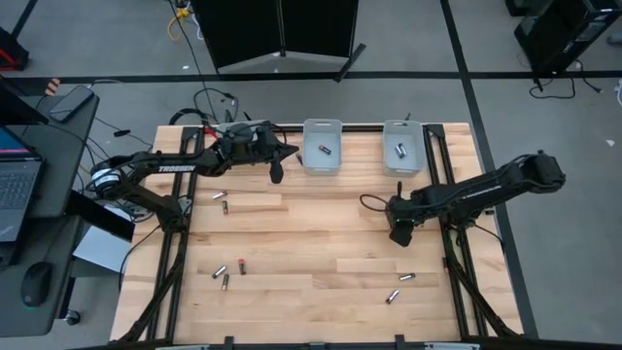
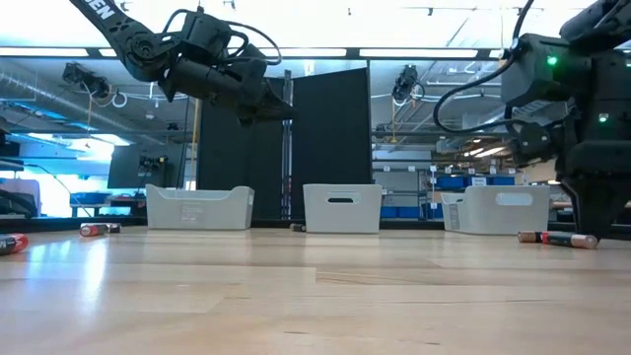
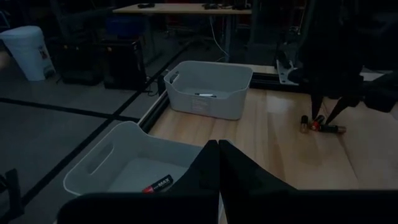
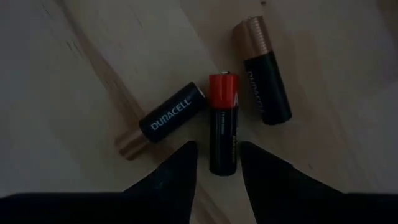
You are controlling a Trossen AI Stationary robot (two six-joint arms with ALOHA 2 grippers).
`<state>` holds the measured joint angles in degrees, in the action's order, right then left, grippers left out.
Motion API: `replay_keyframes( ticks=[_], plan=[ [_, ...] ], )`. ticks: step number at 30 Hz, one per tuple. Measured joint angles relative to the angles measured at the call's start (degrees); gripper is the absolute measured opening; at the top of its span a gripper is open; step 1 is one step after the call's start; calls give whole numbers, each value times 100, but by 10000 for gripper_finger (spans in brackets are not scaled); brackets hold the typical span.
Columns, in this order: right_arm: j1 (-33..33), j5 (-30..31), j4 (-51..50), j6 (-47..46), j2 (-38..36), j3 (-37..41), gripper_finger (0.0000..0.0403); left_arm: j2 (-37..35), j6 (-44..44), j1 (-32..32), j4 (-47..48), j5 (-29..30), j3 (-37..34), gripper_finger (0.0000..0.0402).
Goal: Sort batteries
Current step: Put the top right black orange battery into the middle bin
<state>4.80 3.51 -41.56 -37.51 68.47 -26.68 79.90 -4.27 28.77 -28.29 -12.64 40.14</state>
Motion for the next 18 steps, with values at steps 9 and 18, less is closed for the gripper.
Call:
replay_keyframes(
  ticks=[9, 18],
  plan=[
    [0, -53, -6, 43, 72, -4, 57, 0, 6, 0, 1, 0, 0, 5],
    [34, -190, -431, 57, -28, -587, 57, 0, 7, 0, -71, 79, 0, 5]
  ],
)
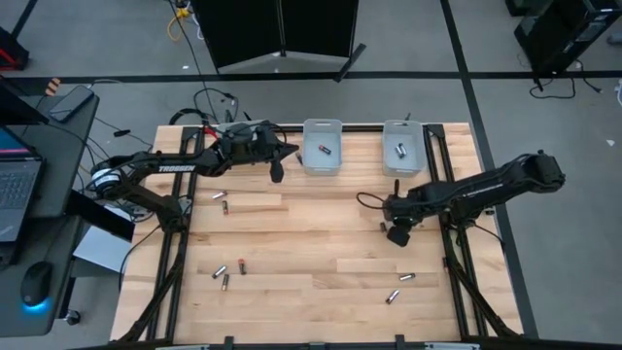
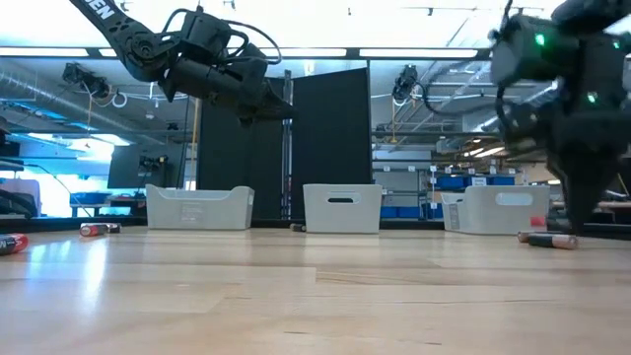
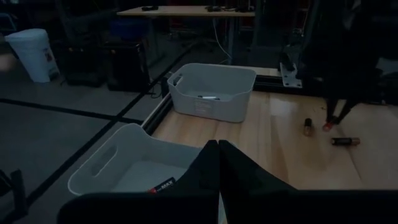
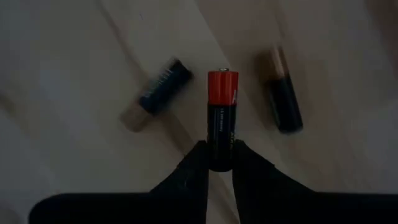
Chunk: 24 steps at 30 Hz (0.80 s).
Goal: Sort batteries
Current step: Put the top right black orange battery into the middle bin
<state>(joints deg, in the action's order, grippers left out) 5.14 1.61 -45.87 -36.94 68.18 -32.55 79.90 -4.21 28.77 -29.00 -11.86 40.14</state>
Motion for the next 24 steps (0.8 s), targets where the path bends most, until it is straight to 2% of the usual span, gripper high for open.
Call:
replay_keyframes(
  ticks=[3, 5, 8, 12, 17, 24],
  plan=[
    [11, 47, -134, 165, 0, -433, 57, -2, -1, 0, 7, 0, -1, 5],
    [4, 362, -140, 374, -4, -827, 57, -2, 100, 0, -170, 0, -104, 5],
    [-226, 919, -118, 923, 28, -1448, 57, 7, 446, -33, -974, 8, -558, 5],
    [-944, 1334, 149, 1756, 366, -2351, 57, 9, 743, -79, -2134, 11, -1201, 5],
    [-1914, 1301, 352, 3254, 1386, -3490, 57, 9, 979, -109, -2781, 11, -1661, 5],
    [-2994, 622, 352, 4583, 3207, -5146, 57, 9, 998, -189, -2862, 13, -1799, 5]
  ],
)
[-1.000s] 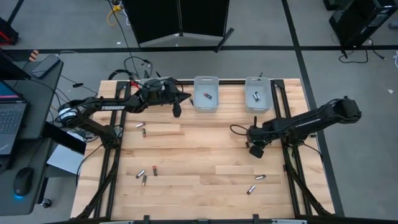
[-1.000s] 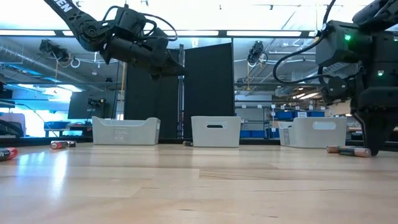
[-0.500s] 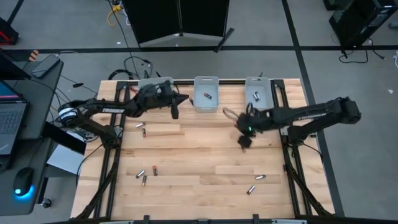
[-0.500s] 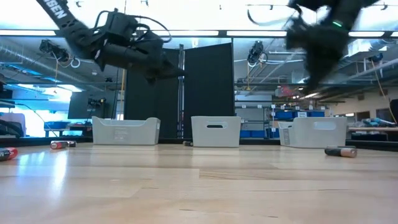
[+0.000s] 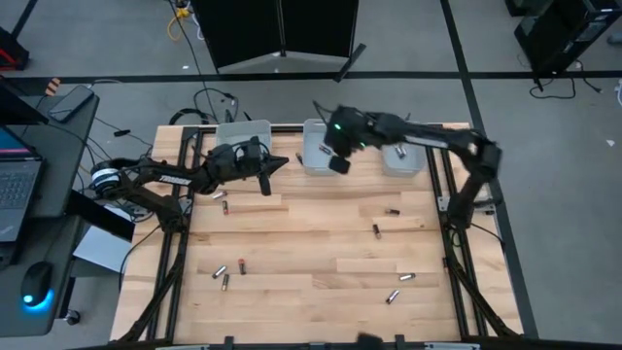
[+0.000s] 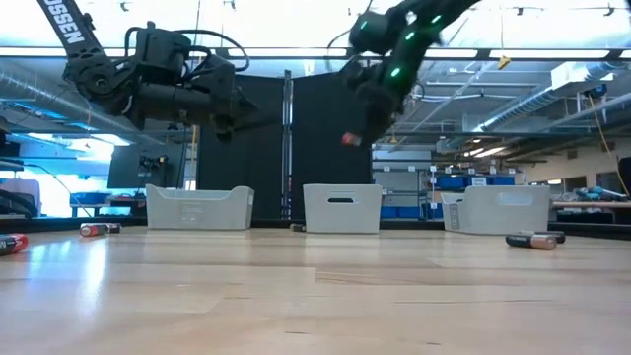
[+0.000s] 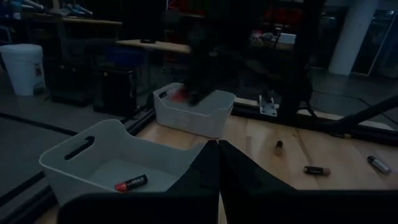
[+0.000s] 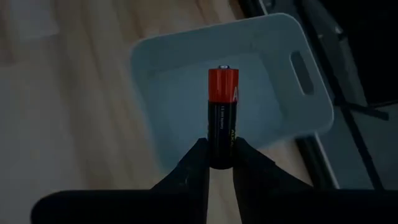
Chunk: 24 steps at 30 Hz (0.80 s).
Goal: Sort batteries
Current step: Put the top right black orange battery into the middle bin
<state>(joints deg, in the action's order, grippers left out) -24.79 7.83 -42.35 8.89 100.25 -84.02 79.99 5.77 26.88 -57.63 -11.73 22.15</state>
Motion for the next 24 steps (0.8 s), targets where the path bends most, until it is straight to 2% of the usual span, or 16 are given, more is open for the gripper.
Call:
replay_keyframes(
  ticks=[5, 10, 16, 24],
  plan=[
    [-528, -468, -272, 521, 1141, -931, 57, 0, -118, -38, 2, 4, 0, 5],
    [-877, -489, -529, 847, 1978, -1554, 57, 0, -119, -38, 4, 7, 0, 5],
    [-1165, -779, -591, 1028, 2564, -1829, 57, 0, -119, -38, 11, 9, 0, 5],
    [-1347, -918, -470, 1092, 2982, -1830, 57, 2, -121, -38, 13, 36, 0, 5]
  ],
)
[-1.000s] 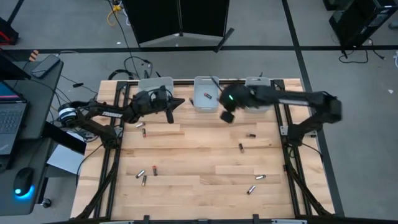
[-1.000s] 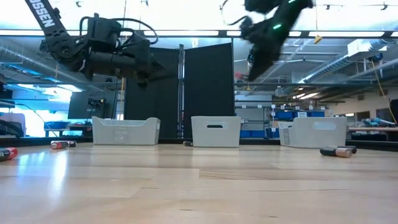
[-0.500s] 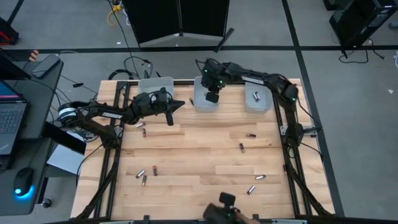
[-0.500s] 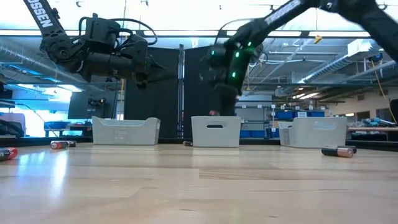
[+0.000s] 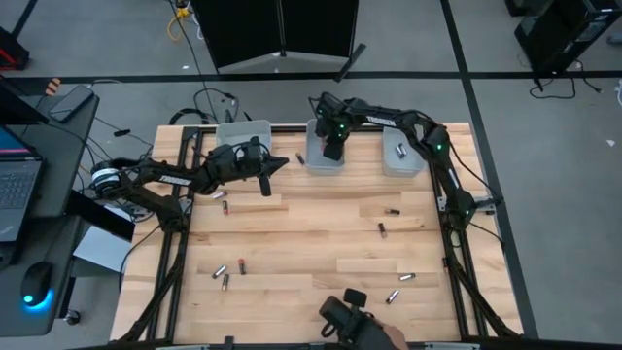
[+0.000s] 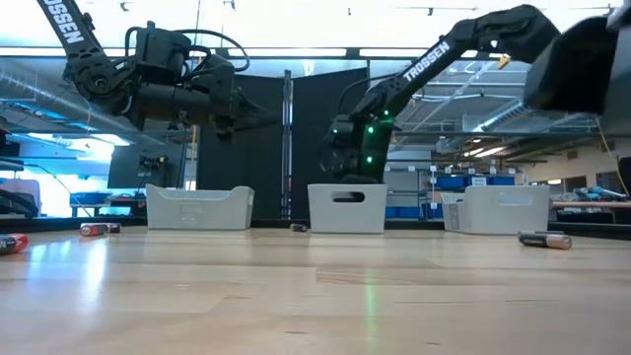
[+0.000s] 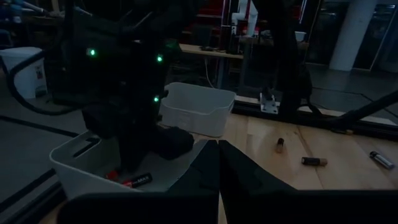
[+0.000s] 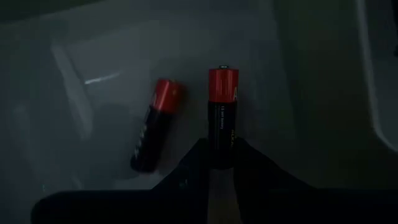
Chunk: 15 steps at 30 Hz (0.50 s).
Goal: Sort batteries
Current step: Put the top right black orange battery into the middle bin
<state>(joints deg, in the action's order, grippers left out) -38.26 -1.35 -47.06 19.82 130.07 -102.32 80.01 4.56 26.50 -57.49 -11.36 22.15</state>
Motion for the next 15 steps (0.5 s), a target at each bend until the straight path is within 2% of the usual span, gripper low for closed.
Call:
replay_keyframes(
  ticks=[6, 15],
  plan=[
    [-8, -6, 200, 67, 7, 4, 60, 0, -1, 0, 3, 18, 0, 5],
    [40, 12, 172, 106, -67, 9, 152, 0, 0, 0, 20, 18, 0, 5]
  ],
)
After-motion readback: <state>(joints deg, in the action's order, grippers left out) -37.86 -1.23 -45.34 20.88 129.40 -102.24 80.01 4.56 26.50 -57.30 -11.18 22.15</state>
